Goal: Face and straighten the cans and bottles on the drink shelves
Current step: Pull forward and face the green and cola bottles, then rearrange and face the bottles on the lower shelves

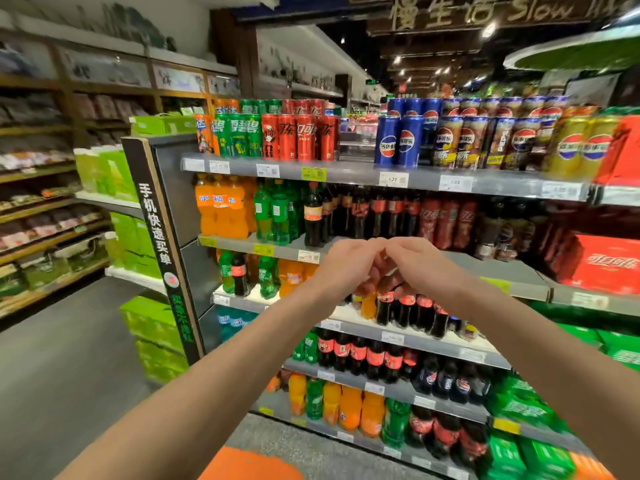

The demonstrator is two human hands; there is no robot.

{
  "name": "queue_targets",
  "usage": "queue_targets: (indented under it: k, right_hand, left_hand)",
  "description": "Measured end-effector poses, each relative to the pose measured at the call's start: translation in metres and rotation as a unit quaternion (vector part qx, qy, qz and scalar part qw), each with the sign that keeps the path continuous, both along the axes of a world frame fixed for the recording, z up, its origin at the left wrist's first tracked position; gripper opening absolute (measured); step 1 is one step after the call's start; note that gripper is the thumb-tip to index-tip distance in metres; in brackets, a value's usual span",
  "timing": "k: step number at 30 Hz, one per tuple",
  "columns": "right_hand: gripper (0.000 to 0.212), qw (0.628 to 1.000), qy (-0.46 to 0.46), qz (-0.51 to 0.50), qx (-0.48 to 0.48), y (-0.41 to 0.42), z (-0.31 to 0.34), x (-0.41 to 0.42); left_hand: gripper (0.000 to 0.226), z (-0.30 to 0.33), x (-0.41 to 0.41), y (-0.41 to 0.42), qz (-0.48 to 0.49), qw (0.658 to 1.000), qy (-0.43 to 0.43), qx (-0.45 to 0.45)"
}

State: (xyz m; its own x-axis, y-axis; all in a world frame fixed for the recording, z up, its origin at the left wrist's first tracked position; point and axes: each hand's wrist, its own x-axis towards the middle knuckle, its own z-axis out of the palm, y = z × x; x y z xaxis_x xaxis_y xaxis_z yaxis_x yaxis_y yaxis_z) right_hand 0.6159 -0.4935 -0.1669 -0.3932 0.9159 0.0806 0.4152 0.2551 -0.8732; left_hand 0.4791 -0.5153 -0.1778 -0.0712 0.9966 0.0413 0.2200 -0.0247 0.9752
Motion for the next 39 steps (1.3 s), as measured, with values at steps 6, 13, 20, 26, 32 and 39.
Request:
queue_targets:
  k: [6, 13, 20, 26, 32, 39]
  right_hand:
    - [0.037, 1.0, 0.005, 0.001, -0.009, -0.037, -0.002, -0.029]
    - [0.032, 1.0, 0.005, 0.012, -0.028, -0.069, -0.013, -0.128]
    - [0.036, 0.999, 0.018, -0.018, -0.046, -0.101, -0.05, -0.252]
    - [0.036, 0.995, -0.016, -0.028, -0.09, -0.091, -0.069, -0.307]
    - [0.027, 0.994, -0.014, -0.009, -0.11, -0.051, -0.104, -0.375]
    - [0.022, 0.988, -0.029, -0.043, -0.147, 0.014, -0.146, -0.466]
  left_hand:
    - [0.045, -0.002, -0.03, -0.041, -0.024, 1.0, 0.019, 0.006]
    - [0.044, -0.012, -0.129, -0.081, -0.024, 1.0, 0.008, 0.012]
    - [0.038, -0.042, -0.26, -0.102, -0.018, 0.999, 0.013, -0.027]
    - [0.033, -0.073, -0.339, -0.081, -0.012, 0.994, 0.015, -0.106]
    - [0.031, -0.1, -0.4, -0.047, 0.054, 0.993, 0.044, -0.094]
    - [0.025, -0.142, -0.478, 0.031, 0.033, 0.991, 0.045, -0.125]
